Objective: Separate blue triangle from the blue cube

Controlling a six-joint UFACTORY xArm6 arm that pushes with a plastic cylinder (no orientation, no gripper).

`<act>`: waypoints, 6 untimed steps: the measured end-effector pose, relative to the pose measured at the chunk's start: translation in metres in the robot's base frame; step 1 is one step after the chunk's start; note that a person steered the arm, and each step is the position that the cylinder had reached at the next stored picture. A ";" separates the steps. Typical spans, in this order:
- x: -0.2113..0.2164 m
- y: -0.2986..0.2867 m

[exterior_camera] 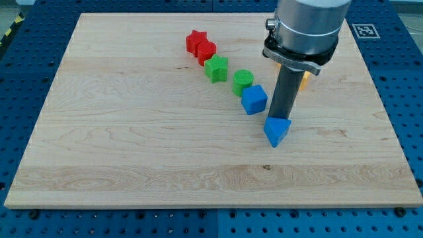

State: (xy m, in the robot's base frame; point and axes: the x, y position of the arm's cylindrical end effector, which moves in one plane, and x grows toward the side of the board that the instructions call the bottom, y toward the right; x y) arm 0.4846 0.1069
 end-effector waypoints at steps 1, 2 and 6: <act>0.002 0.000; 0.033 0.000; 0.064 0.000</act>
